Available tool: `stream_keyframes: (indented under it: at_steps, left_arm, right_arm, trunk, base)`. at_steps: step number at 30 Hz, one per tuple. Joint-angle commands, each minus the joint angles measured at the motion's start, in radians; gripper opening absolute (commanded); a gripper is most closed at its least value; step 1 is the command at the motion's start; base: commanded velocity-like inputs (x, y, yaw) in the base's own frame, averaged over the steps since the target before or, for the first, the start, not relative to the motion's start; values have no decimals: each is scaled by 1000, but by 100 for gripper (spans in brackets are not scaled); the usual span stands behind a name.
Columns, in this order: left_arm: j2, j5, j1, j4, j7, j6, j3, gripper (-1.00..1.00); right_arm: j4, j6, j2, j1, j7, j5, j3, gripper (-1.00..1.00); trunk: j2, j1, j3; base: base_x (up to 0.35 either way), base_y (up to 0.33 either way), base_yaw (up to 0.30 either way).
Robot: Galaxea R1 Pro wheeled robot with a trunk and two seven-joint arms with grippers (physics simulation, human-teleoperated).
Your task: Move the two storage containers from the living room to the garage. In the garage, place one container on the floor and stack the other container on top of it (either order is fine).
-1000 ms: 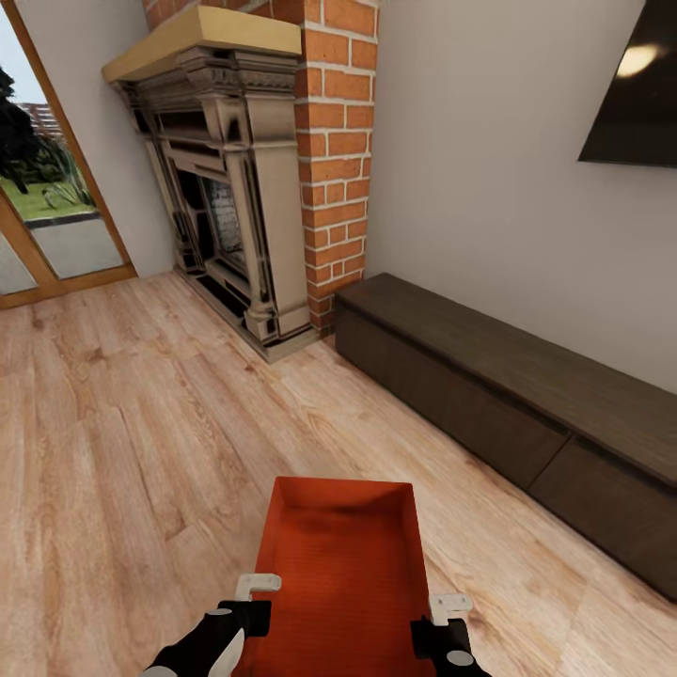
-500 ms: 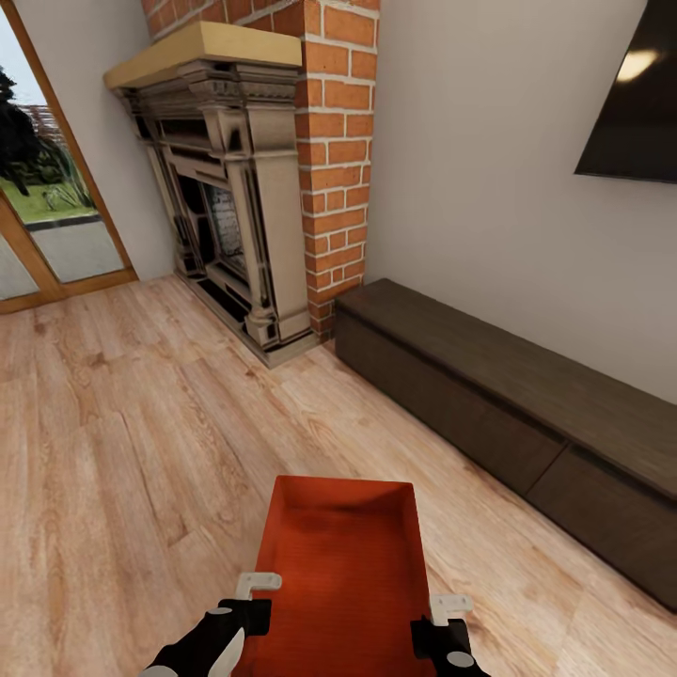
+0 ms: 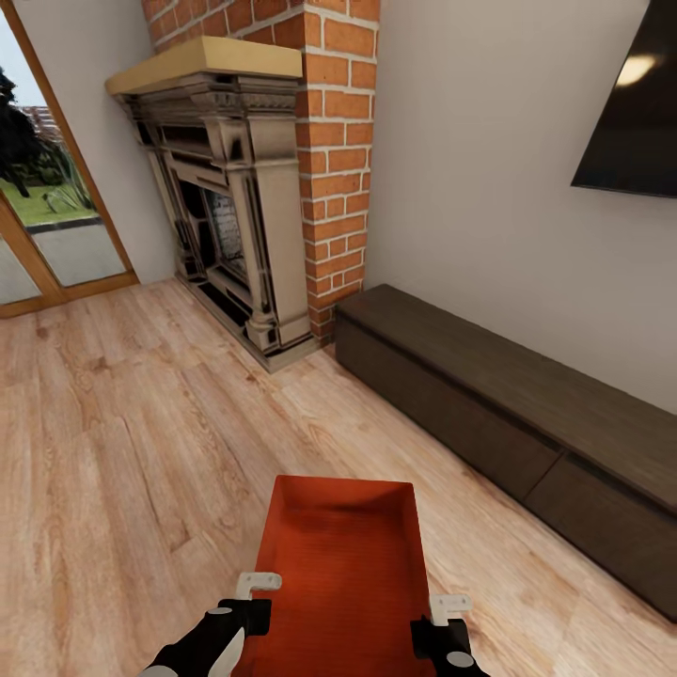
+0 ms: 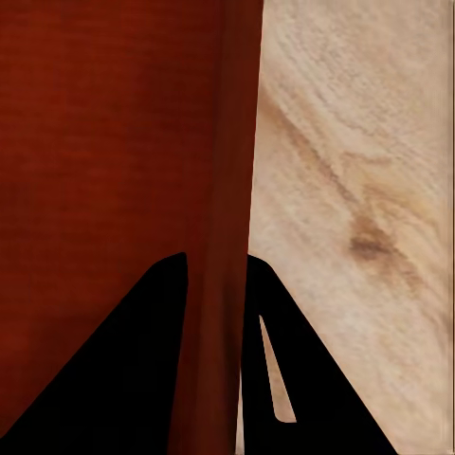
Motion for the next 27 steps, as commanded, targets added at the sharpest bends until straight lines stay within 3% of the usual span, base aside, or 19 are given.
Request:
stream_keyframes:
  at_steps: [1, 27]
  left_arm:
    - [1, 4, 1, 2, 13, 8, -5, -100]
    - [3, 5, 1, 2, 13, 7, -3, -100]
  right_arm:
    - [-2, -12, -1, -2, -5, 8, -13, -100]
    - [-2, -7, -2, -2, -5, 8, -11, -100]
  trunk:
    - [7, -4, 3]
    - [189, -104, 84]
  base:
    - [0, 0, 0]
    - [0, 0, 0]
